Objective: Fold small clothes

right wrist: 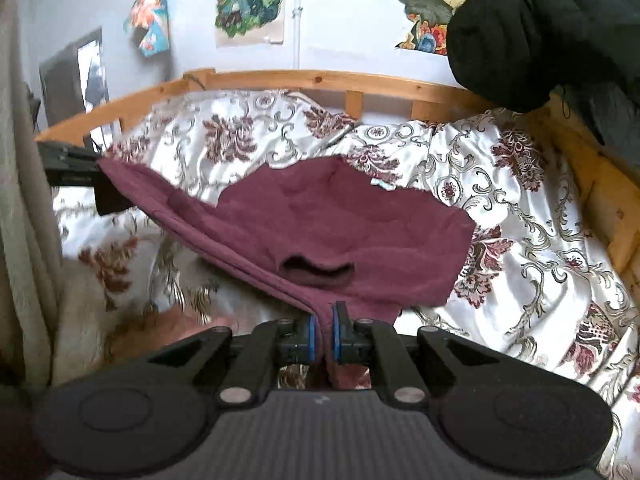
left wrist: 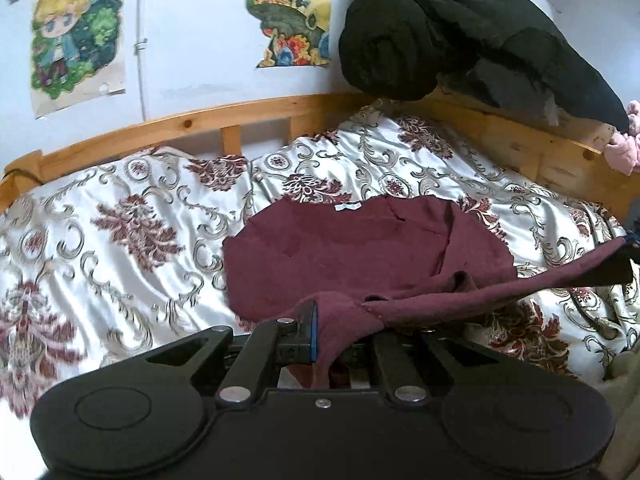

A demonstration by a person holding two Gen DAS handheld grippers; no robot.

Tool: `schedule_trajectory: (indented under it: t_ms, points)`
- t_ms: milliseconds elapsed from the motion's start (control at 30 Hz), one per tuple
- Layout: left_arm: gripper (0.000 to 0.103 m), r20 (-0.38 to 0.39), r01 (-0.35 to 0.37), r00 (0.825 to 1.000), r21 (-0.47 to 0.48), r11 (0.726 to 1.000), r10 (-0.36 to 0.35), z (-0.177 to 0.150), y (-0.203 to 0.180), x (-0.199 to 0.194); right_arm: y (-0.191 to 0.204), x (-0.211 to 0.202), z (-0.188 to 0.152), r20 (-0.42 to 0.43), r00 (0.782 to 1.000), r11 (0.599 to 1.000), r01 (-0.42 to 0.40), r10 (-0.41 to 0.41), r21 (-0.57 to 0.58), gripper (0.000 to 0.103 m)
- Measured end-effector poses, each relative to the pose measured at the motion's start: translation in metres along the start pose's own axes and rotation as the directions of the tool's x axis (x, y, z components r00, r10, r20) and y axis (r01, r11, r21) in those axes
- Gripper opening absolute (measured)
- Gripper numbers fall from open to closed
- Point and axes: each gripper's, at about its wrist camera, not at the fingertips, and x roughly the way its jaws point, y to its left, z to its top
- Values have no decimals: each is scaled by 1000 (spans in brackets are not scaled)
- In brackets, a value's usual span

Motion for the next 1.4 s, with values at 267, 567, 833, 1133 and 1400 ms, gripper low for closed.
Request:
schedule_trajectory:
  t_ms: [267, 567, 833, 1133, 1400]
  points:
    - [6, -84, -13, 996, 101, 995, 22, 98, 2, 68, -39, 50, 50, 126, 983, 987, 146, -137, -68, 9]
    - [6, -268, -79, 960, 35, 996, 85, 170, 39, 217, -115, 160, 106, 100, 978, 983, 185, -184, -1, 10]
    - [7, -376, -86, 923, 0, 996, 80, 163, 62, 315, -163, 253, 109, -29, 989, 988, 149, -148, 33, 10]
    - [22, -473, -97, 879, -44, 994, 65, 146, 76, 365, -184, 300, 90, -85, 986, 987, 146, -140, 67, 33]
    - [88, -441, -119, 897, -187, 975, 24, 145, 103, 354, -203, 276, 80, 6, 998, 970, 56, -59, 235, 93]
